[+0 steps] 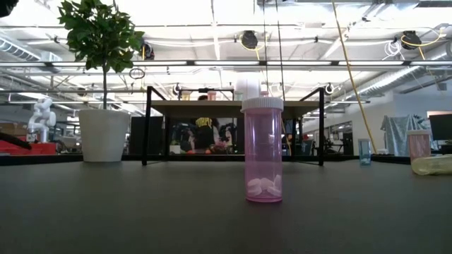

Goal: Pick and place medicine bottles onto shelf by color
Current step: Put the bottom yellow pill bottle on the shelf aligned with the other yellow pill bottle

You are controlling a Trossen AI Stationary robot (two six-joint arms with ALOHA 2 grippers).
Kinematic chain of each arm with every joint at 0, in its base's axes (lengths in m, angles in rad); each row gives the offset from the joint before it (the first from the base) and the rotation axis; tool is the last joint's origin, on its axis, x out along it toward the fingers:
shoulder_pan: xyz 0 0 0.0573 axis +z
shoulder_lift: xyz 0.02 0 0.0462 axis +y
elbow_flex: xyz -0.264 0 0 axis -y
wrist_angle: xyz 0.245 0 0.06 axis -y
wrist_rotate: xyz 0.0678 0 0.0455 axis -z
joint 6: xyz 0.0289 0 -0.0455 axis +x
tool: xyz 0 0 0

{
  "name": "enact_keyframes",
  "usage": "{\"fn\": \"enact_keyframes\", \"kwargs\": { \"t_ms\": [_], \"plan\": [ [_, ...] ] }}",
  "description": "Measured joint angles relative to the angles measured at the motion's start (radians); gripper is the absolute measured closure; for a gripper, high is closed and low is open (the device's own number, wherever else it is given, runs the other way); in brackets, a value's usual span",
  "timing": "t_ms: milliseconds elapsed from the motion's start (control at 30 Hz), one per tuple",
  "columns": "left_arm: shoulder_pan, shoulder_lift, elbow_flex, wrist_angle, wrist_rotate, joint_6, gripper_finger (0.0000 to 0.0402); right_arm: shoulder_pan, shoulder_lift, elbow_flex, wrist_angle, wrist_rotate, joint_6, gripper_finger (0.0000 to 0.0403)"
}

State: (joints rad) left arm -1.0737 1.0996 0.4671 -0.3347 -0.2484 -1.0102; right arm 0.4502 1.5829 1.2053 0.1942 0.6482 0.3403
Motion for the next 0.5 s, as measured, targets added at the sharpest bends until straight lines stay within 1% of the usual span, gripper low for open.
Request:
{"fn": "enact_keyframes", "kwargs": {
  "t_ms": [133,233,300,367,500],
  "plan": [
    [0.001,0.000,-0.093,0.145,-0.097,-0.050,0.0066,0.020,0.000,0.000,-0.002,0.058,0.004,0.0198],
    [0.001,0.000,-0.147,0.275,-0.183,-0.035,0.0066,0.020,0.000,0.000,-0.001,0.060,0.018,0.0198],
    [0.000,0.000,-0.176,0.330,-0.250,-0.012,0.0066,0.019,0.000,0.000,-0.003,0.061,0.015,0.0197],
    [0.001,0.000,-0.200,0.365,-0.271,0.022,0.0066,0.019,0.000,0.000,-0.004,0.065,-0.001,0.0197],
    [0.000,0.001,-0.233,0.370,-0.255,0.032,0.0066,0.020,0.000,-0.001,0.005,0.087,-0.030,0.0197]
  ]
}}
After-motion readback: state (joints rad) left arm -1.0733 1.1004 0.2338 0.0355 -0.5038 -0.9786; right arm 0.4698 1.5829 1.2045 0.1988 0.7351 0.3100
